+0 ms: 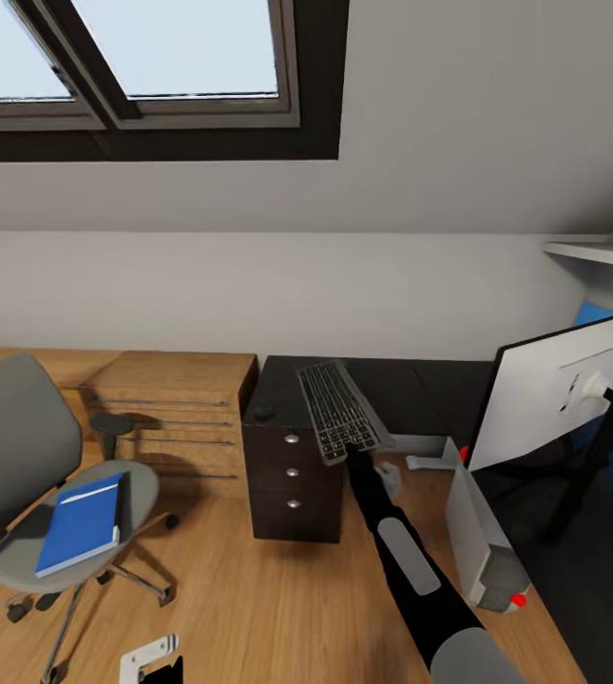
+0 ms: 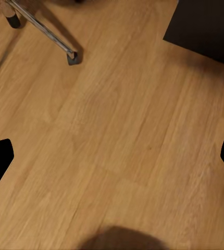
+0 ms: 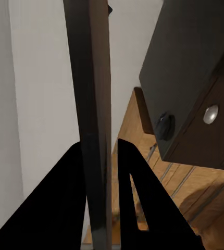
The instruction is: In the bedroom, organize the workspace by keeping the computer under the desk, ensuring the monitor is on the desk, placing the keyboard on the desk next to the monitor, placing the mouse on the desk next to the keyboard, moving the folder from the swivel chair onto the desk next to the mouse, stacking the notebook on top of the folder with the pen on top of the notebook, and positioning the swivel chair next to the desk.
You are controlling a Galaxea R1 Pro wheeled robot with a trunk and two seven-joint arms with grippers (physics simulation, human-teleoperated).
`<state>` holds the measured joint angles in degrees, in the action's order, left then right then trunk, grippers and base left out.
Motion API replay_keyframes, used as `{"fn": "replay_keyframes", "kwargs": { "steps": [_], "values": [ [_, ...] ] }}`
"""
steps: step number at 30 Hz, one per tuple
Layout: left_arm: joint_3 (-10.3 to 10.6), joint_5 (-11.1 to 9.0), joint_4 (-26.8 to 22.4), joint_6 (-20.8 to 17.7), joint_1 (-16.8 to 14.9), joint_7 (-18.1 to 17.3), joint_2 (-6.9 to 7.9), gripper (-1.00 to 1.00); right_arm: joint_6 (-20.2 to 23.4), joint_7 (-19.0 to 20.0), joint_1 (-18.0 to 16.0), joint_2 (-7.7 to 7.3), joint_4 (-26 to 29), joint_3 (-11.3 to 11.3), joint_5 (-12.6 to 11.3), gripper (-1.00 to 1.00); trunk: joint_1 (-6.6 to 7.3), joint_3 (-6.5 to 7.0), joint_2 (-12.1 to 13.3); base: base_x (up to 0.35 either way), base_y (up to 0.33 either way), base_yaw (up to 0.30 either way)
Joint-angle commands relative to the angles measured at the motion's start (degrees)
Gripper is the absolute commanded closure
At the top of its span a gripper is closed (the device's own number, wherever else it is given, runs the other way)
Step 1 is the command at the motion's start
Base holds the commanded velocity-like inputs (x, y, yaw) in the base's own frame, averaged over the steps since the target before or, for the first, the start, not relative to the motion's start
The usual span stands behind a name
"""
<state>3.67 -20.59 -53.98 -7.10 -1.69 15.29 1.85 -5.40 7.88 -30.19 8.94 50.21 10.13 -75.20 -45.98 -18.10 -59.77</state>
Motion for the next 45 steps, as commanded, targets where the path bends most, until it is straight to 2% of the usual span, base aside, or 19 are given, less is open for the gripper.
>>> {"fn": "replay_keyframes", "kwargs": {
  "steps": [1,3,5,11,14,15,18,20,22,23,24,27,36,41,45],
  "values": [
    [0.29,-0.45,-0.09,-0.19,-0.03,0.49,0.08,-1.00,-1.65,0.46,-0.07,0.00,-0.29,0.23,-0.65,1.00,-0.01,-0.07,-0.05,0.026,0.001,0.000],
    [0.28,-0.44,-0.08,-0.14,-0.01,0.45,0.08,-1.00,-4.17,0.40,-0.07,0.09,-0.73,0.28,-0.65,1.00,-0.01,-0.07,-0.05,0.055,0.000,0.000],
    [0.28,-0.42,-0.08,-0.12,-0.03,0.40,0.08,-1.00,-4.33,0.39,-0.06,0.24,-0.78,0.25,-0.69,1.00,-0.01,-0.07,-0.05,0.198,0.000,0.000],
    [0.29,-0.41,-0.08,-0.09,-0.03,0.28,-0.01,-1.00,-4.20,0.46,-0.08,0.51,-2.67,0.26,-9.92,1.00,-0.01,-0.07,-0.05,0.315,0.009,0.000],
    [0.29,-0.41,-0.08,-0.10,-0.04,0.27,-0.01,-1.00,-4.08,0.41,-0.07,0.55,-3.13,0.28,-12.35,1.00,-0.01,-0.07,-0.05,0.324,0.057,0.000],
    [0.28,-0.41,-0.08,-0.11,-0.05,0.27,-0.01,-1.00,-4.04,0.40,-0.05,0.62,-3.30,0.26,-13.89,1.00,-0.01,-0.07,-0.05,0.325,0.070,0.000],
    [0.43,-0.47,-0.08,-0.06,-0.03,0.22,-0.09,-1.00,-4.02,0.39,-0.04,0.79,-3.49,0.29,-15.47,1.00,-0.01,-0.07,-0.05,0.325,0.077,0.000],
    [0.84,-0.49,-0.08,-0.04,-0.05,0.20,-0.15,-1.00,-4.06,0.38,-0.04,0.91,-3.52,0.78,-15.70,1.00,-0.01,-0.07,-0.05,0.325,0.082,0.000],
    [1.00,-0.49,-0.08,-0.03,-0.04,0.19,-0.15,-1.00,-4.09,0.42,-0.05,0.95,-3.53,2.27,-15.77,1.00,-0.01,-0.07,-0.05,0.325,0.087,0.000],
    [1.08,-0.50,-0.08,-0.03,-0.04,0.19,-0.15,-1.00,-4.20,0.44,-0.08,0.97,-3.53,4.16,-15.81,1.00,-0.01,-0.07,-0.05,0.325,0.103,0.000],
    [1.11,-0.50,-0.08,-0.02,-0.05,0.18,-0.14,-1.00,-4.28,0.45,-0.06,0.98,-3.54,5.11,-15.83,1.00,-0.01,-0.07,-0.05,0.325,0.121,0.000],
    [1.19,-0.50,-0.08,-0.02,-0.04,0.18,-0.16,-1.00,-4.39,0.46,-0.09,0.98,-3.63,6.31,-15.85,1.00,-0.01,-0.07,-0.05,0.322,0.153,0.000],
    [1.25,-0.47,-0.11,-0.20,-0.02,0.28,-0.17,-1.00,-4.52,0.45,-0.06,0.82,-4.29,6.57,-15.87,1.00,-0.01,-0.07,-0.05,0.178,0.101,0.000],
    [1.25,-0.57,-1.42,-0.28,-0.02,0.35,-0.18,-1.00,-6.99,0.33,-0.09,0.81,-4.37,6.49,-15.92,1.00,-0.01,-0.07,-0.05,0.009,0.005,0.000],
    [1.25,-0.58,-1.70,-0.22,-0.03,0.46,-0.18,-1.00,-8.51,-0.21,-0.08,0.81,-4.41,6.50,-15.94,1.00,-0.89,-0.79,-1.65,0.001,0.001,0.000]
  ]
}}
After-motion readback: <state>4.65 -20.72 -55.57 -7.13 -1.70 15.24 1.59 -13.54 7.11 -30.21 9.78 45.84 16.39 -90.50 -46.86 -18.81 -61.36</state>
